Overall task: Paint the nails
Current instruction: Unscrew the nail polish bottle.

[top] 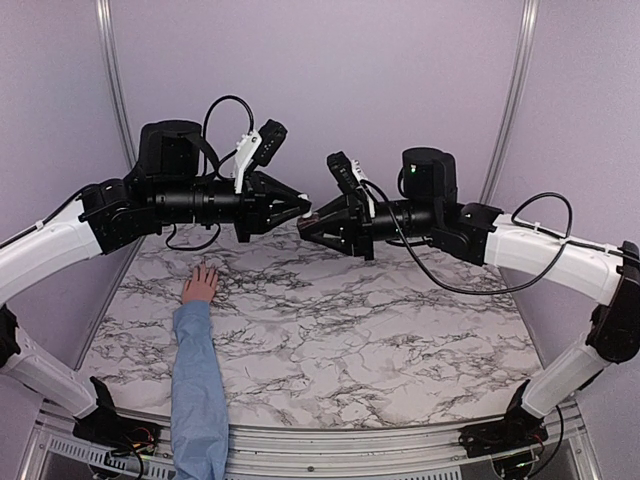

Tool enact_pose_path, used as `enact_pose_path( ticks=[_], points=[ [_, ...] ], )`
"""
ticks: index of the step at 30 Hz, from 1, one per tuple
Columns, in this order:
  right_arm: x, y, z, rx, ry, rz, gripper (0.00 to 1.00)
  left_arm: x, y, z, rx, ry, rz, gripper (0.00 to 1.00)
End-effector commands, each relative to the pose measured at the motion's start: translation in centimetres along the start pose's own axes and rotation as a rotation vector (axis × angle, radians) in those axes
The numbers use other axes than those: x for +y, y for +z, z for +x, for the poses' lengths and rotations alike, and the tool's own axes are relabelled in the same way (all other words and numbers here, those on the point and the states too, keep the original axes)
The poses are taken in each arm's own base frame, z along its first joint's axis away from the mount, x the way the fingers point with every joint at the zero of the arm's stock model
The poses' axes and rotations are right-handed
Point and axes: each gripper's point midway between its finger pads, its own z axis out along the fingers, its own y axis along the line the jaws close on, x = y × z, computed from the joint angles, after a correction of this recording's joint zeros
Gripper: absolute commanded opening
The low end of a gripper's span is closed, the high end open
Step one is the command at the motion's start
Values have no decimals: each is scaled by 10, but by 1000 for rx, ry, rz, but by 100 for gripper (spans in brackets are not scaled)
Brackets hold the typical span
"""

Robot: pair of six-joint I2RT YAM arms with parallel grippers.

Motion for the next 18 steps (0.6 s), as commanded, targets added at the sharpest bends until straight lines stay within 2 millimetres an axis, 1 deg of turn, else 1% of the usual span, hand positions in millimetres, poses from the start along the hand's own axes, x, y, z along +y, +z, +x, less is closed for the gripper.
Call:
enact_pose_path(
  ticks=[1, 5, 10, 15, 18],
  points=[
    [-29, -11, -28, -60, -79, 218, 0, 20, 9, -17, -69, -143, -115, 0],
    [-44, -15, -32, -68, -83, 322, 0, 35, 12, -14, -72, -183, -213, 0],
    [-52, -17, -32, -62, -90, 379, 0, 50, 7, -13, -81, -206, -309, 0],
    [-53, -14, -27, -55, -67, 372, 0, 49, 6, -15, -95, -194, -311, 0],
    [-55, -13, -26, -52, -57, 380, 0, 43, 8, -17, -102, -168, -299, 0]
  ],
)
